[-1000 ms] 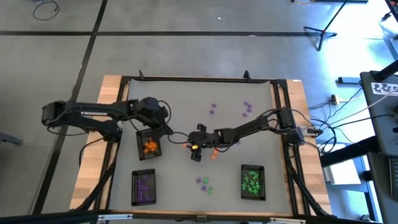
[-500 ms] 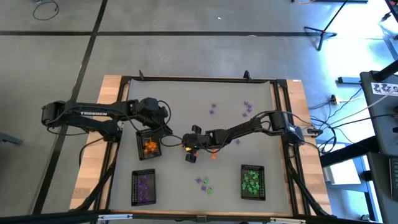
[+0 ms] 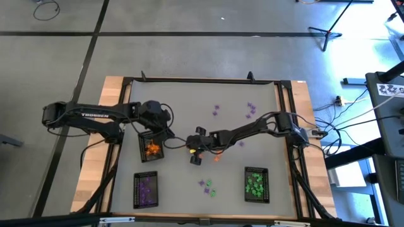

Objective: Sort Halloween decoration
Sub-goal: Put the orange spider toy into the top black basket

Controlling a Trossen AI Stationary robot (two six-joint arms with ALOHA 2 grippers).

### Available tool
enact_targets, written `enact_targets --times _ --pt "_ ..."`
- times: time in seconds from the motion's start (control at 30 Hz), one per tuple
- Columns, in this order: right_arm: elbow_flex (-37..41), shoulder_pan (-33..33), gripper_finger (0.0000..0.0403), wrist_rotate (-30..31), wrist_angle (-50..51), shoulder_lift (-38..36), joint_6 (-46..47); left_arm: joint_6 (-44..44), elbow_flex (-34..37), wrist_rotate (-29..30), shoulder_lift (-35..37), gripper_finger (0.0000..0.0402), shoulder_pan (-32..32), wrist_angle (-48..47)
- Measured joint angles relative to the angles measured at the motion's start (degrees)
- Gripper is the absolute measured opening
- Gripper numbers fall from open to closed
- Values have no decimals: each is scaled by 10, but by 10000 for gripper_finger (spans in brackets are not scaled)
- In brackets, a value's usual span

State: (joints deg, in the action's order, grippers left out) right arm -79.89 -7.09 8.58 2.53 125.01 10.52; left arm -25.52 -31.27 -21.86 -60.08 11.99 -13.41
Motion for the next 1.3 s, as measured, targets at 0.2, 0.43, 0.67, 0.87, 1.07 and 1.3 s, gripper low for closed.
enact_targets --times 0.2,0.43,0.67,0.87,1.07,1.3 --pt "1 0 3 13 16 -44 -2 -13 0 21 0 70 -32 22" --pt "0 0 1 -53 0 -79 -3 -13 0 37 0 70 -78 94" --pt "0 0 1 -109 -31 -85 -3 -13 0 62 0 70 -101 101" --pt "0 4 0 -108 -30 -85 -3 -14 0 85 0 70 -117 99" --pt "65 9 0 -91 -71 -132 0 -29 0 113 -10 70 -134 95" --pt "176 19 0 -97 -233 -173 43 -31 0 128 -49 70 -143 155"
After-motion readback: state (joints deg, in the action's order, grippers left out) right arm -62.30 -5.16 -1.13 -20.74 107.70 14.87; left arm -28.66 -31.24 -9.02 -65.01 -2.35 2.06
